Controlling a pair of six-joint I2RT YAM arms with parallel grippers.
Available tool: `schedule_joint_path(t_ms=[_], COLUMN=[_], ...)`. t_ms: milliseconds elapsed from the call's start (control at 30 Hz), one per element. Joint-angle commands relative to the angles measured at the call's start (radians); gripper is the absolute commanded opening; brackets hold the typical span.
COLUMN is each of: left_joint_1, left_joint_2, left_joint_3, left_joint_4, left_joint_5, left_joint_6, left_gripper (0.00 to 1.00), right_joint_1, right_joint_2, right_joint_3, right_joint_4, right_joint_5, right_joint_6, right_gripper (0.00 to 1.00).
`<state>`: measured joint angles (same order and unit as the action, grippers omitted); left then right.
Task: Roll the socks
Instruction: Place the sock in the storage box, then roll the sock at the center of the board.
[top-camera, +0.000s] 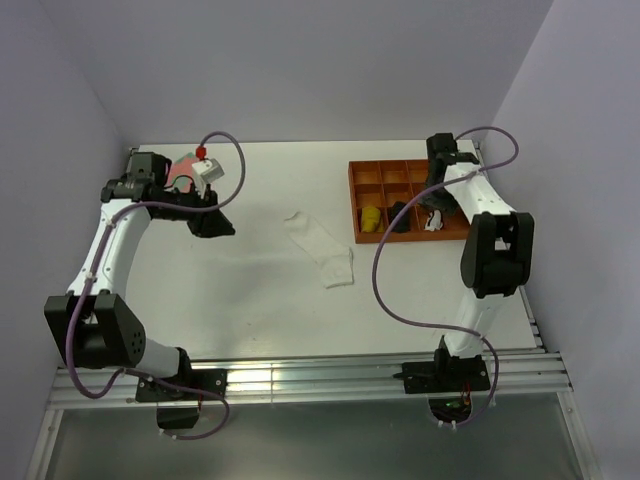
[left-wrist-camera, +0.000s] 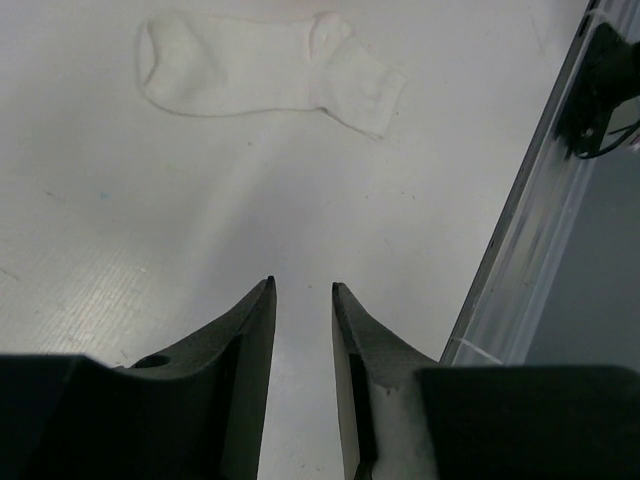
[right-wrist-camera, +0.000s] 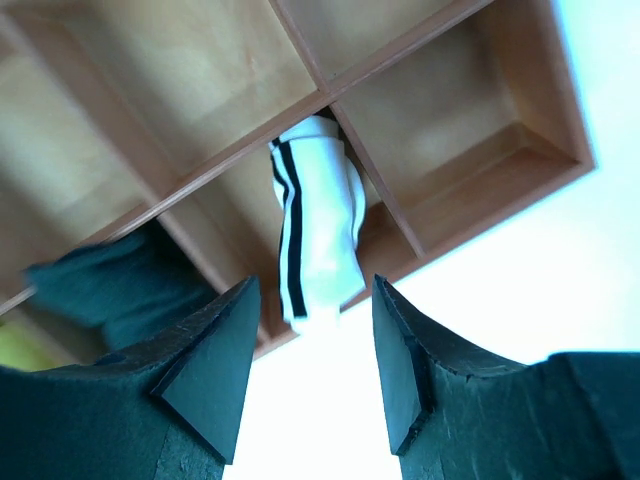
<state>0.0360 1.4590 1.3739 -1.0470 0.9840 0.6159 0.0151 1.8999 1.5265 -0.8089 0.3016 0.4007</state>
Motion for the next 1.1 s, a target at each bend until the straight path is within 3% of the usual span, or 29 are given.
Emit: schedule_joint_path(t_ms=[0, 133, 267, 400, 533, 733, 867, 1067], left_joint_1=[-0.073, -0.183, -0.261, -0.381, -0.571, -0.812, -0.886, -0.998], left_joint_2=[-0.078, -0.126, -0.135, -0.173, -0.181, -0.074, 0.101, 0.234], left_joint_3=[-0.088, -0.196, -0.243, -0.335, -0.409, -0.496, -0.475, -0.48], left_joint_4=[0.14, 0.292, 0.407, 0.585, 0.774, 1.039, 1.154, 1.287], left_joint_5=[-0.097, -0.218, -0.249, -0.361, -0.516, -0.807, -0.932, -1.039], left_joint_6=[-0.077, -0.12, -0.166, -0.255, -0.289, -0.335, -0.377, -0.396], left_gripper=[0.35, 0.38, 0.4, 0.42, 0.45, 0.47, 0.46, 0.46], right_joint_1=[-0.003, -0.003, -0.004, -0.003, 0.002, 0.028, 0.069, 0.135], right_joint_2=[-0.127, -0.176, -0.203, -0.309, -0.45, -0.666, -0.778, -0.893], right_joint_3=[0.049, 0.061, 0.049, -0.054, -0.178, -0.346, -0.42, -0.491], right_joint_4=[-0.009, -0.012, -0.009, 0.062, 0.123, 0.178, 0.198, 0.174], right_joint_5=[0.005, 0.01, -0.042, -0.127, -0.174, -0.257, -0.259, -0.205], right_joint_6=[0.013, 0.003, 0.0, 0.013, 0.026, 0.059, 0.084, 0.101], right_gripper=[0.56, 0.58, 0.57, 0.57, 0.57, 0.57, 0.58, 0.58])
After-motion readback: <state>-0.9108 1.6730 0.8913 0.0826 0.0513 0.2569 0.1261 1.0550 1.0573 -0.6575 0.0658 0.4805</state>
